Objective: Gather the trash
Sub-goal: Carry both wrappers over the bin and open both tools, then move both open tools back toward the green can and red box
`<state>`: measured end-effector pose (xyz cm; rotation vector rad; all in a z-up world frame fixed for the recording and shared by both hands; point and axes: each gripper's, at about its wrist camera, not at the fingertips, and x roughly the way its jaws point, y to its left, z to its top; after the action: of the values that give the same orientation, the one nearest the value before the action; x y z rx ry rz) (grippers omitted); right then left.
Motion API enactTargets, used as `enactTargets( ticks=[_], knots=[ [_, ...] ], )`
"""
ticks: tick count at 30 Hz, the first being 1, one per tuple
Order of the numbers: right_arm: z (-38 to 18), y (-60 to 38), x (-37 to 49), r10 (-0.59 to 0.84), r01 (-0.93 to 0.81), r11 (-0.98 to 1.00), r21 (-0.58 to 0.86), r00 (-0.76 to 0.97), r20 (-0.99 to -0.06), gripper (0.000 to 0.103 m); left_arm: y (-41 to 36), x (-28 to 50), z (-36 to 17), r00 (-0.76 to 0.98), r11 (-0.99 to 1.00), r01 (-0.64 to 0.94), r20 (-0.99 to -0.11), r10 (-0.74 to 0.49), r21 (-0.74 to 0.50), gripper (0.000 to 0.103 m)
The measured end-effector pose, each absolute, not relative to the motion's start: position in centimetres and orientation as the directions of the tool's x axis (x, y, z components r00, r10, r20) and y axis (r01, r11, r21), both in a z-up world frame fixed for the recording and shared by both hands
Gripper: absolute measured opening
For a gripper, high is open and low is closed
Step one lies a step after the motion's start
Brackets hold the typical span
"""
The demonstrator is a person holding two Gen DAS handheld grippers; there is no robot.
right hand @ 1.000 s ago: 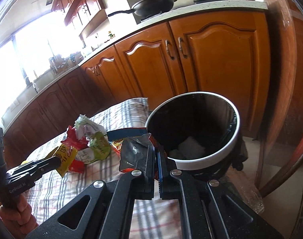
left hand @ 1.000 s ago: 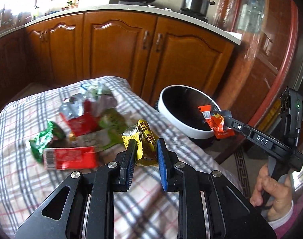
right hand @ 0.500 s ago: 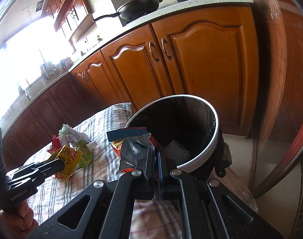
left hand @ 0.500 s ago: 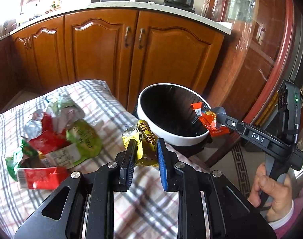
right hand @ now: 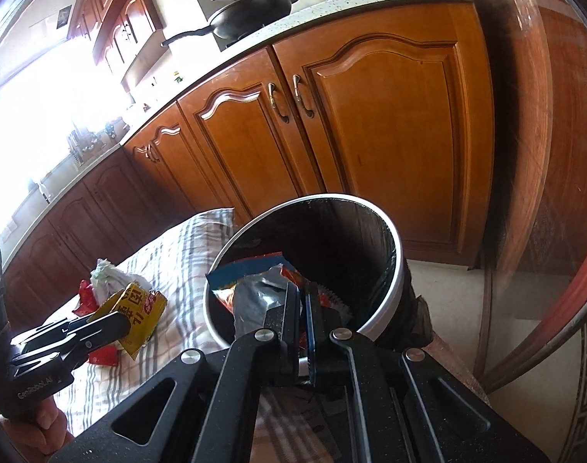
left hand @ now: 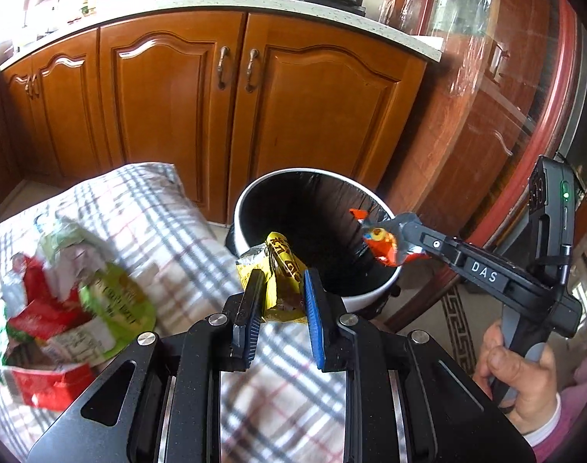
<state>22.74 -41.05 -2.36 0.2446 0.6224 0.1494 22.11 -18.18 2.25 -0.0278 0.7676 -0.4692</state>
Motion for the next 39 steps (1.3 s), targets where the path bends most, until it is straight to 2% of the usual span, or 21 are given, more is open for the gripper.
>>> enactTargets(
  ticks=[15,18,20,21,24,25,26,30,32,34,39],
  knots=[
    [-3.0,-42.2,27.2,0.180,-0.050,0.973,0.226,0.778,-0.602,0.003,-23.0,27.1,0.5,0.573,0.891,0.420,-0.710,-0.408,-0.173,0.021],
    [-3.6,-42.4,27.9,0.190,-0.053,0.971,0.232,0.760,-0.622,0.008,-23.7,27.6,0.3,0.559,0.889,0.425,-0.723,-0.406,-0.171,0.027],
    [-3.8,-42.5,28.2,0.191,-0.051,0.971,0.234,0.756,-0.626,0.008,-23.7,27.5,0.3,0.568,0.895,0.419,-0.725,-0.389,-0.153,0.048],
    [-3.8,-42.7,28.3,0.195,-0.051,0.969,0.240,0.753,-0.628,0.009,-23.7,27.4,0.3,0.574,0.897,0.417,-0.723,-0.385,-0.147,0.051],
    [-3.8,-43.0,28.3,0.198,-0.045,0.967,0.252,0.754,-0.626,0.027,-23.5,27.1,0.5,0.585,0.902,0.410,-0.719,-0.375,-0.136,0.059],
    [-3.7,-43.1,28.3,0.201,-0.045,0.965,0.257,0.755,-0.623,0.040,-23.3,27.1,0.5,0.586,0.904,0.406,-0.720,-0.372,-0.137,0.063],
    [-3.6,-43.1,28.2,0.210,-0.049,0.963,0.266,0.758,-0.618,0.048,-23.0,26.8,0.5,0.588,0.905,0.401,-0.718,-0.372,-0.140,0.064],
    [-3.0,-42.8,27.3,0.218,-0.060,0.960,0.272,0.768,-0.602,0.050,-21.5,25.5,0.6,0.598,0.914,0.377,-0.713,-0.366,-0.153,0.069],
    [-2.8,-42.5,26.7,0.226,-0.067,0.958,0.278,0.774,-0.591,0.064,-20.5,24.7,0.5,0.600,0.916,0.363,-0.708,-0.372,-0.174,0.071],
    [-2.6,-42.1,25.9,0.234,-0.076,0.955,0.286,0.784,-0.575,0.074,-19.3,23.7,0.4,0.605,0.920,0.341,-0.705,-0.370,-0.191,0.072],
    [-2.4,-40.8,23.8,0.268,-0.102,0.945,0.312,0.789,-0.553,0.089,-16.0,21.0,0.1,0.614,0.928,0.296,-0.699,-0.366,-0.226,0.073]
  ],
)
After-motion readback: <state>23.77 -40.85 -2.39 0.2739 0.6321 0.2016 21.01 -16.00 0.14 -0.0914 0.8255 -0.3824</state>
